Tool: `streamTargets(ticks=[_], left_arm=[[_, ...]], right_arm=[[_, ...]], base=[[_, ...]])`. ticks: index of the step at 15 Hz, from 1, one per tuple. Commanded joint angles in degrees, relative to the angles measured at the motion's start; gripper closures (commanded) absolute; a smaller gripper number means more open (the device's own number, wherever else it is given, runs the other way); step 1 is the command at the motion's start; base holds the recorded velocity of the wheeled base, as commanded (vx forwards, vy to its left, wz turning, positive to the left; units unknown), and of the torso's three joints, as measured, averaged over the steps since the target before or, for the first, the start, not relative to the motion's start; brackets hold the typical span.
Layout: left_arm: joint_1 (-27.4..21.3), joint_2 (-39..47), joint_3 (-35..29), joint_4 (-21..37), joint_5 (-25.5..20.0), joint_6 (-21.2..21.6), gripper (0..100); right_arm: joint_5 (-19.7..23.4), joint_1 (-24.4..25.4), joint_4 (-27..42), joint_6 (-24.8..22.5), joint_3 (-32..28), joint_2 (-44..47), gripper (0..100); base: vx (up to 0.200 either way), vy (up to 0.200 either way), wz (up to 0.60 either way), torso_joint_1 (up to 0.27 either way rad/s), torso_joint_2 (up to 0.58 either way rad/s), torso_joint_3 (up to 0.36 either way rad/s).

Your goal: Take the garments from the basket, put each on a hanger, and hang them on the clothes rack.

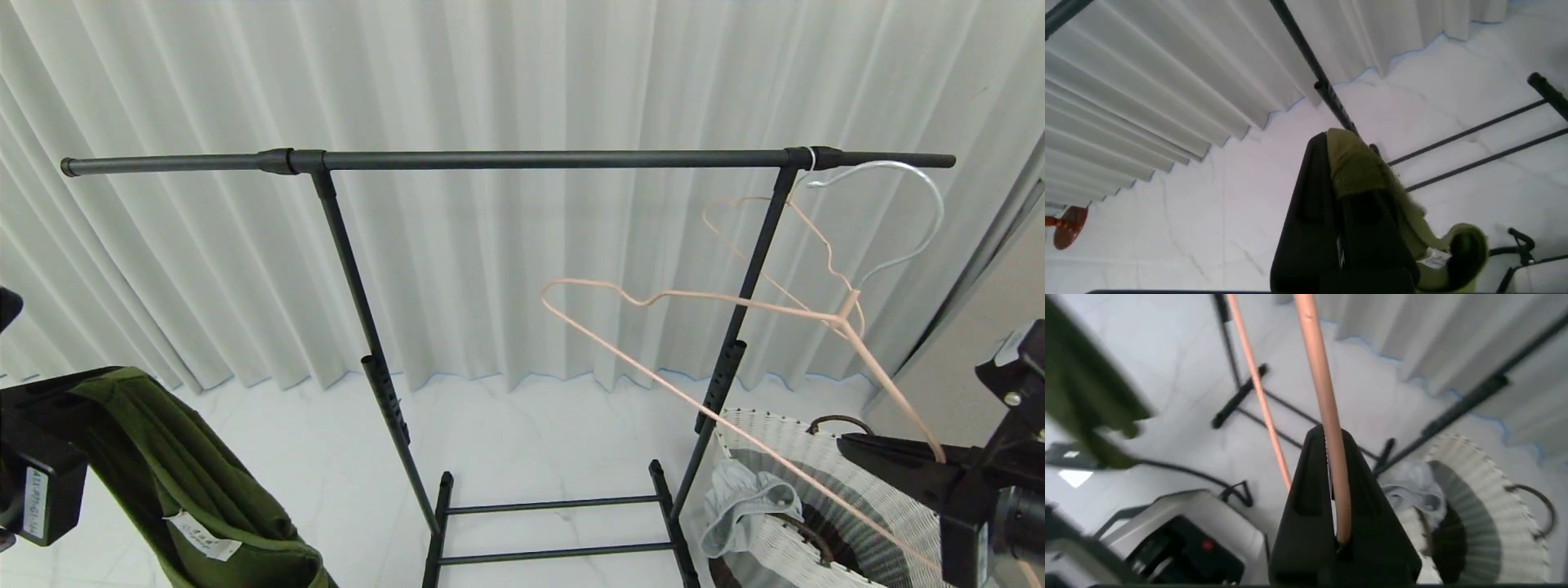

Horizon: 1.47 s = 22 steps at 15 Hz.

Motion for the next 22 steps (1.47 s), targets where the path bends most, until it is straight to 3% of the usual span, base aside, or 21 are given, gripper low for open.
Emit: streamTargets(ticks=[1,4,7,11,12,14,18,22], left_arm=[[-0.2,2.0,-1.1,0.0,-0.1,0.0,100],[-1.7,7.9,-3.6,-0.4,-0.1,-3.5,100],[-5.7,16.4,-9.9,-0.4,1.1,-13.5,100],[-11.4,26.4,-18.0,-0.4,9.2,-27.6,100],[-12.3,28.5,-19.7,-0.4,11.6,-29.4,100],[-13.2,31.3,-21.7,-0.4,13.9,-31.1,100],[-14.7,31.7,-22.9,-0.4,13.8,-31.2,100],[-14.7,31.7,-22.6,-0.4,14.0,-31.1,100]], right_arm=[[0.0,3.8,0.0,0.5,-0.1,2.3,100],[0.0,11.9,0.1,4.9,-0.4,3.7,100],[0.0,17.1,0.1,6.4,-2.2,6.0,100],[0.0,19.7,-0.2,10.5,-6.2,10.3,100],[0.0,19.7,-0.4,10.8,-7.1,11.5,100],[0.0,19.7,-0.5,11.1,-8.7,13.3,100],[-0.5,19.3,-1.1,12.9,-9.9,16.7,100],[-4.6,19.3,-1.4,15.2,-10.8,18.4,100]], base=[[0.000,0.000,0.00,0.000,0.00,0.000],[0.000,0.000,0.00,0.000,0.00,0.000],[0.000,0.000,0.00,0.000,0.00,0.000],[0.000,0.000,0.00,0.000,0.00,0.000],[0.000,0.000,0.00,0.000,0.00,0.000],[0.000,0.000,0.00,0.000,0.00,0.000],[0.000,0.000,0.00,0.000,0.00,0.000],[0.000,0.000,0.00,0.000,0.00,0.000]])
